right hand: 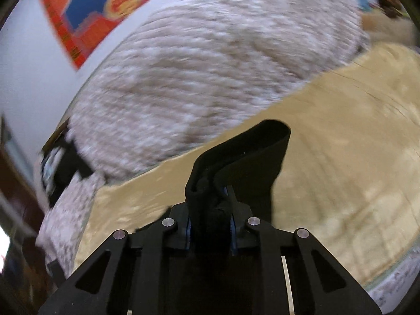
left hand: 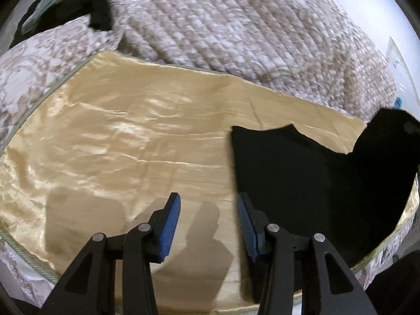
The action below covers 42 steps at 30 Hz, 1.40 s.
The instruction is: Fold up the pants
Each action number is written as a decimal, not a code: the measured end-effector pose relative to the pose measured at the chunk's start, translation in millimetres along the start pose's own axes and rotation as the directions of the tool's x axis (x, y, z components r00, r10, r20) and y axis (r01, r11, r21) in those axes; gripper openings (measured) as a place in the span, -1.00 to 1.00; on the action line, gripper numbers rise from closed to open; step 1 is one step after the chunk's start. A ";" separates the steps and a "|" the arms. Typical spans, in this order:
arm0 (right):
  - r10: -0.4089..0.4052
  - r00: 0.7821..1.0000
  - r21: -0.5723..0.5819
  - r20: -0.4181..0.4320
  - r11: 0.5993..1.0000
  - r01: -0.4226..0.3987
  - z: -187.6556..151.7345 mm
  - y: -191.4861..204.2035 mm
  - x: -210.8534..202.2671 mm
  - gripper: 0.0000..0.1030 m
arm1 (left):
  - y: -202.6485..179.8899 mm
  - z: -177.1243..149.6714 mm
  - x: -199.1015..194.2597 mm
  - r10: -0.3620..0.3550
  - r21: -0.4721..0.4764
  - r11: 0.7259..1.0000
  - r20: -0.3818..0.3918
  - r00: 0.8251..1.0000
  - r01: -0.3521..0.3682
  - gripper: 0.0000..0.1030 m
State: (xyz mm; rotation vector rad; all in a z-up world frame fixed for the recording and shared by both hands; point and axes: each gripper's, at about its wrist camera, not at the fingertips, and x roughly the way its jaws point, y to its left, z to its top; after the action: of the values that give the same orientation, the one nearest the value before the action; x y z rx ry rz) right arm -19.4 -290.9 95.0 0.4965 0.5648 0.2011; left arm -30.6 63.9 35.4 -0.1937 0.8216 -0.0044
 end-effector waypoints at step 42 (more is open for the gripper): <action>0.236 0.925 -0.445 -0.299 0.823 -0.354 -149.0 136.7 33.1 -0.01 | 38.9 7.6 -12.2 0.025 -0.105 0.994 0.033 0.999 -0.022 -0.08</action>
State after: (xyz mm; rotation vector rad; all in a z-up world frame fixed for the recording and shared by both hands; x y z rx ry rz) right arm -81.5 -103.7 39.4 0.0538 0.6349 0.6952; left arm -36.1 104.4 42.6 -0.2825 0.7906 0.0642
